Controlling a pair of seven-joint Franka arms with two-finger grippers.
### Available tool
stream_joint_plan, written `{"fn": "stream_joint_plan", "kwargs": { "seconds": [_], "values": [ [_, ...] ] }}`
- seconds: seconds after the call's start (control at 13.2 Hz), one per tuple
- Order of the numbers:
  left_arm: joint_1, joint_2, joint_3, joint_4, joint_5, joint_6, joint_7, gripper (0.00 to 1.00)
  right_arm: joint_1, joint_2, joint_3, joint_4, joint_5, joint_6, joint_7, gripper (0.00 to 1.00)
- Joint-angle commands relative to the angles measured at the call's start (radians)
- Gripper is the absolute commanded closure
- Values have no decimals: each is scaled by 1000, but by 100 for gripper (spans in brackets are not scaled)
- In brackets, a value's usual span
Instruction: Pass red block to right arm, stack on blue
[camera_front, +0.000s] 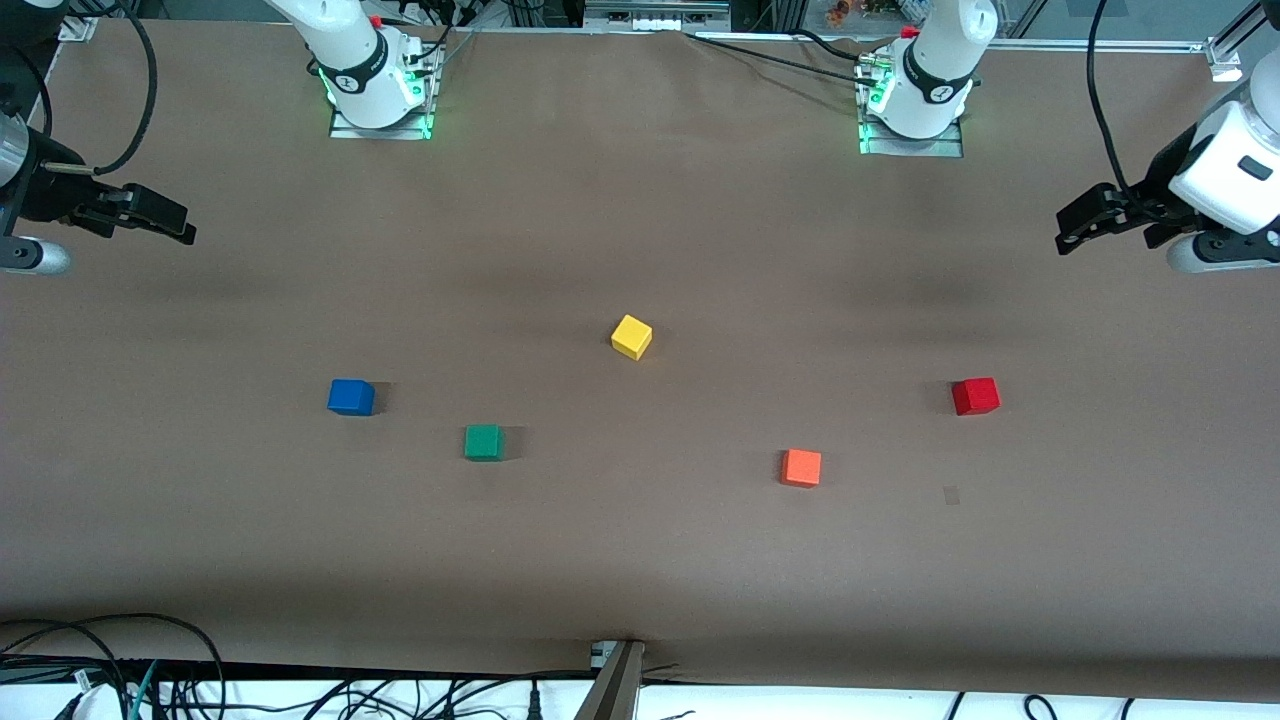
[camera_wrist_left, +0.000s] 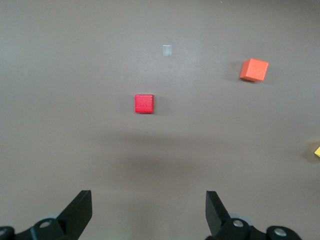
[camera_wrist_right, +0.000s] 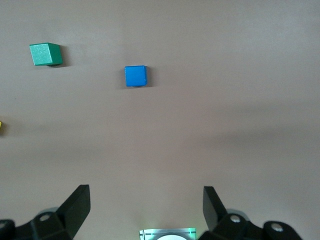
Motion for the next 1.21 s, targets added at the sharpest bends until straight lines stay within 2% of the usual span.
{"fn": "stream_joint_plan", "kwargs": {
  "seconds": [0.0,0.23,0.68,0.91,1.14],
  "values": [
    [33,-24,0,-29,-52,-2,15,0,-1,5,1,20,9,-7,-6,0],
    [30,-17,-6,14,-49,-19,17,0,-1,5,2,20,14,-7,-6,0],
    [32,-12,-6,31,-34,-31,47,0,-1,4,4,20,15,-9,-6,0],
    [33,0,3,81,-18,-38,52,0,0,4,5,20,15,-9,-6,0],
    [51,15,0,83,-20,-41,106,0,0,4,10,20,15,-12,-6,0]
  ]
}}
